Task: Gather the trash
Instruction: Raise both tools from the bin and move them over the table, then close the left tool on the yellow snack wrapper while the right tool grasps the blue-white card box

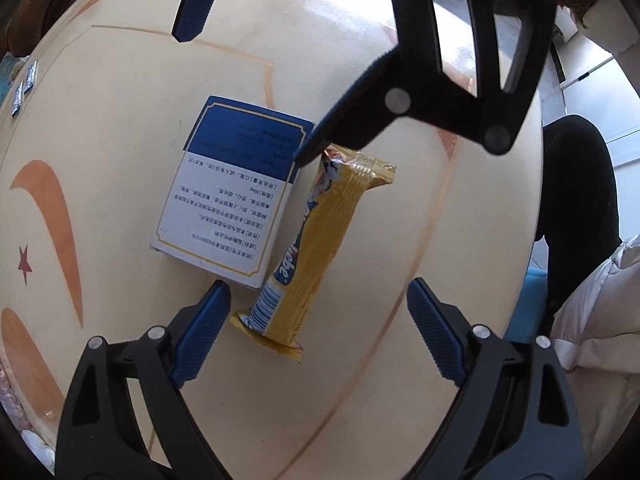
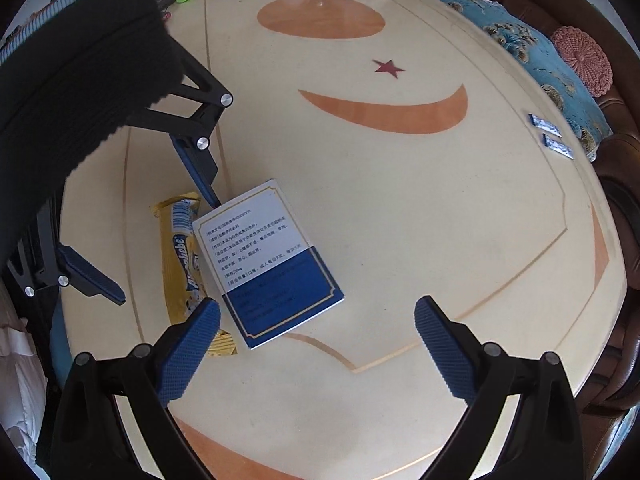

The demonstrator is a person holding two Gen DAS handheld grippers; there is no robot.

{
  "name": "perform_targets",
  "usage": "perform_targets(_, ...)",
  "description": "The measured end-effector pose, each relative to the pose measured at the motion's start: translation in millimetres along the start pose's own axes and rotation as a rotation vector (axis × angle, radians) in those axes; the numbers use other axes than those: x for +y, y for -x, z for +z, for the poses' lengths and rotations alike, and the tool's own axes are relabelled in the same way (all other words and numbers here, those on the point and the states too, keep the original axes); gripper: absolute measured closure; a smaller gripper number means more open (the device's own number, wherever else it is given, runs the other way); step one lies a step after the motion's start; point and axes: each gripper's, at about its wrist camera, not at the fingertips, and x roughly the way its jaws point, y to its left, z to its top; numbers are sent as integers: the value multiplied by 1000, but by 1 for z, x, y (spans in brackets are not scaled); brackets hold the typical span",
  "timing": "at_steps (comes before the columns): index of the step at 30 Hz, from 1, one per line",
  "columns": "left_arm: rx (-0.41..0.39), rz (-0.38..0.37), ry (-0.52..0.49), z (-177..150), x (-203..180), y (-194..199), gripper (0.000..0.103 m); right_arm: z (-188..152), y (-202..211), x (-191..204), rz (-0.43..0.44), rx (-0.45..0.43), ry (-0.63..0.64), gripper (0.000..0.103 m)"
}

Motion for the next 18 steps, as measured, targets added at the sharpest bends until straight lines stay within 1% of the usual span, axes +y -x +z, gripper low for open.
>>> perform_targets(1,-9,-6,2,0,0,0,17,0,-5,2,1,7,11,12)
perform_targets(3,-21,-19,0,1,0,2,19,-1,-9,3,46,0,2,14)
perform_targets(4,-24,-21,3,1,0,3,19,0,-11,3,34,-6,-3,15)
perform_targets(5,-28,-21,6,0,0,3,19,1,-12,3,44,-8,-5,15)
perform_targets(6,-33,-21,9,1,1,4,19,1,-12,4,61,-15,-7,18)
perform_targets(11,-63,-32,37,1,8,7,21,1,-22,4,119,-24,-46,21)
perform_targets(15,-78,-5,47,1,6,7,26,-1,-21,11,90,-49,-56,24)
perform_targets(18,-87,24,67,2,6,7,30,-2,-21,14,66,-67,-97,24)
